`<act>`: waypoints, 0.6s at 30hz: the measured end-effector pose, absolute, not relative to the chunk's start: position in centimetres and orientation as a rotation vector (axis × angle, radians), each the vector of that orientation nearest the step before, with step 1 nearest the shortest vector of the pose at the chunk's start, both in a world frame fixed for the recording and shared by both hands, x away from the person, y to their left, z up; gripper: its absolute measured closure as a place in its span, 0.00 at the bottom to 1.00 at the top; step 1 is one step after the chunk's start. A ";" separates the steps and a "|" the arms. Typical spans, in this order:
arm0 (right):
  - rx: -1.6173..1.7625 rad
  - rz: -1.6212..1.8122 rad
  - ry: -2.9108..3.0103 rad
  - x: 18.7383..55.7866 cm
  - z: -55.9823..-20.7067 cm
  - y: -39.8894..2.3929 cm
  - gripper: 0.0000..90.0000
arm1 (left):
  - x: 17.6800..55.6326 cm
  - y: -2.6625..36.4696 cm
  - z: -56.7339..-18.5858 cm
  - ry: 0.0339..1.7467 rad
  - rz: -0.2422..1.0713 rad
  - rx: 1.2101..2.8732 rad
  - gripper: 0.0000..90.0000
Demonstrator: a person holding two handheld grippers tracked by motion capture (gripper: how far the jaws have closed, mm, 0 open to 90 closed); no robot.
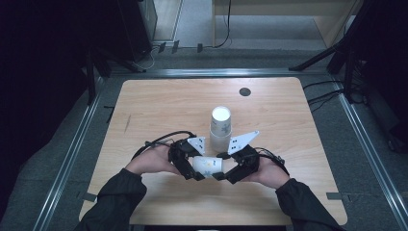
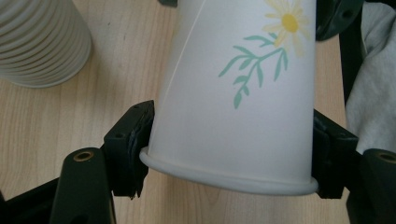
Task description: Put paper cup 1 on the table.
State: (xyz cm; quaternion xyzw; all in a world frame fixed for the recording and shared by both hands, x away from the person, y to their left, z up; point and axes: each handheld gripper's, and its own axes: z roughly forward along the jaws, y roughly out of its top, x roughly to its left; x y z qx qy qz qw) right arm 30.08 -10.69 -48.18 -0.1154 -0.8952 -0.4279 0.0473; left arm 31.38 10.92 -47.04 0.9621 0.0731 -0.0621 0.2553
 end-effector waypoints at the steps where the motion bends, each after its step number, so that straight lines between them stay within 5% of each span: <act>1: -0.349 -1.298 -2.737 30.0 -48.2 -10.6 0.32 | 31.3 10.8 -47.0 0.199 -0.175 2.609 0.31; 11: -0.302 -1.266 -2.731 29.8 -48.5 -9.9 0.39 | 31.0 10.6 -47.0 0.160 -0.167 2.607 0.31; 18: -0.293 -1.291 -2.735 29.8 -48.2 -10.1 0.39 | 31.4 10.9 -47.1 0.210 -0.195 2.574 0.21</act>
